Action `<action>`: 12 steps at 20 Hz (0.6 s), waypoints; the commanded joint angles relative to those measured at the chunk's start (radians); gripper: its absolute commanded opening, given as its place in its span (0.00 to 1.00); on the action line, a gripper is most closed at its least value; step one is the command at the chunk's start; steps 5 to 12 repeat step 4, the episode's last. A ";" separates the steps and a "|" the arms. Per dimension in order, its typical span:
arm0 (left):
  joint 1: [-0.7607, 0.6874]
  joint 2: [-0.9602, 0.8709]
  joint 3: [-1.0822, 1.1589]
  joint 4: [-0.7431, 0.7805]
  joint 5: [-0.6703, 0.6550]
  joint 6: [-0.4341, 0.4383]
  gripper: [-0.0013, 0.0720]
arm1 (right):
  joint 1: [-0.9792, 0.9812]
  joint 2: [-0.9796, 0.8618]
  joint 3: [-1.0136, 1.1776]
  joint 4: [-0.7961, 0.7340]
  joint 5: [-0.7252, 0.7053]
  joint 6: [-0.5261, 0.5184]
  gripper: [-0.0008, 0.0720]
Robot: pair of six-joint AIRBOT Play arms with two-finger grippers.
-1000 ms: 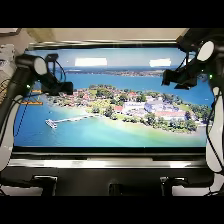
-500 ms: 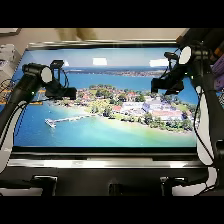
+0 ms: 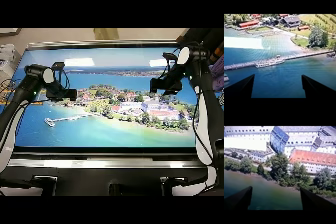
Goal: Fold the clothes and pants, and hang the long-sleeved shirts on hangers.
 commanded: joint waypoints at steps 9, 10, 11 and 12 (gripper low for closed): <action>0.001 -0.005 0.000 0.000 -0.001 0.000 1.00 | 0.001 0.000 0.001 0.001 -0.001 0.000 0.96; 0.001 -0.005 0.000 0.000 -0.001 0.000 1.00 | 0.001 0.000 0.001 0.001 -0.001 0.000 0.96; 0.001 -0.005 0.000 0.000 -0.001 0.000 1.00 | 0.001 0.000 0.001 0.001 -0.001 0.000 0.96; 0.001 -0.005 0.000 0.000 -0.001 0.000 1.00 | 0.001 0.000 0.001 0.001 -0.001 0.000 0.96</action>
